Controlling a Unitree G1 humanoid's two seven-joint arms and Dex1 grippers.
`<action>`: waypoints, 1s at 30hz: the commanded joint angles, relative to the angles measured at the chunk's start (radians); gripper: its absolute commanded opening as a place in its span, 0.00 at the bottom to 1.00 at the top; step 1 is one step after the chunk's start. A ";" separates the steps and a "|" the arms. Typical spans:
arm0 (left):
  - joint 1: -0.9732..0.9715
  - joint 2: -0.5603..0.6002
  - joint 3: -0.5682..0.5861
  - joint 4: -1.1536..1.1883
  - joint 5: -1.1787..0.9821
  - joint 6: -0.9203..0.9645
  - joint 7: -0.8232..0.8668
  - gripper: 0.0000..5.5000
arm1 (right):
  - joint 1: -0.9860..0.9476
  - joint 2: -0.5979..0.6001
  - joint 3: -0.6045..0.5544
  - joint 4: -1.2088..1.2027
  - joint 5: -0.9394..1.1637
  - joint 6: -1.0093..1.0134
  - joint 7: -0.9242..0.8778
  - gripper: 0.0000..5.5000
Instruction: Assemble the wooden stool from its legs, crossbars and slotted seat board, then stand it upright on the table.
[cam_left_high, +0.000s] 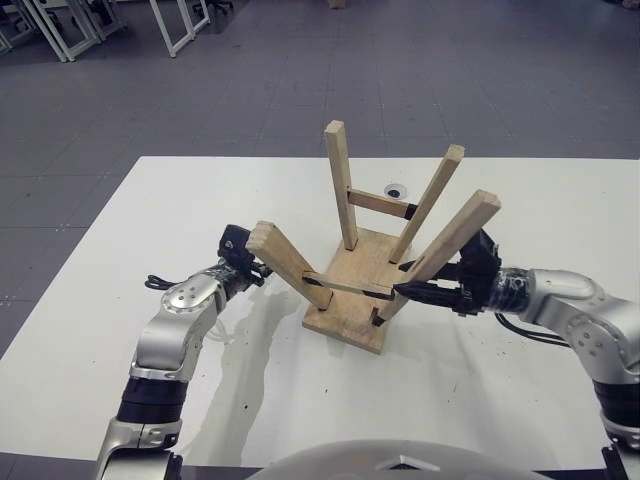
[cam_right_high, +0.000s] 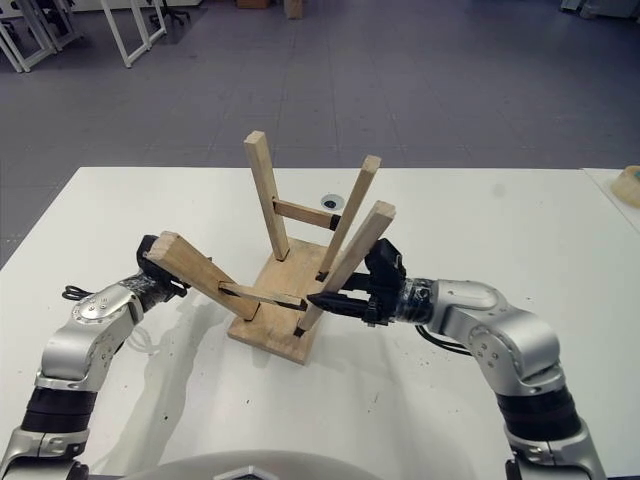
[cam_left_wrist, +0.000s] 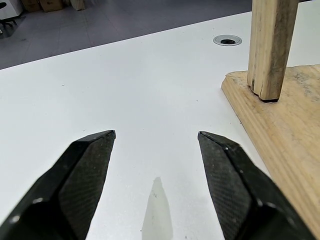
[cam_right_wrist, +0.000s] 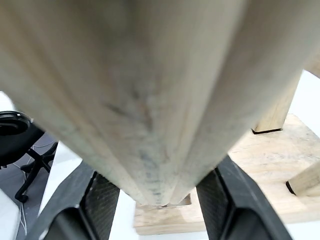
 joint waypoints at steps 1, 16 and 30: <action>-0.015 0.000 0.007 0.010 0.017 -0.006 -0.016 0.56 | -0.010 0.014 0.084 0.096 -0.115 -0.084 0.043 0.37; 0.016 -0.025 0.052 -0.038 0.035 -0.016 0.001 0.56 | 0.228 0.034 0.115 0.131 -0.421 -0.565 -0.024 0.37; -0.393 0.034 0.062 -0.423 0.070 -0.166 0.011 0.56 | 0.117 0.125 0.166 0.207 -0.541 -0.550 -0.159 0.37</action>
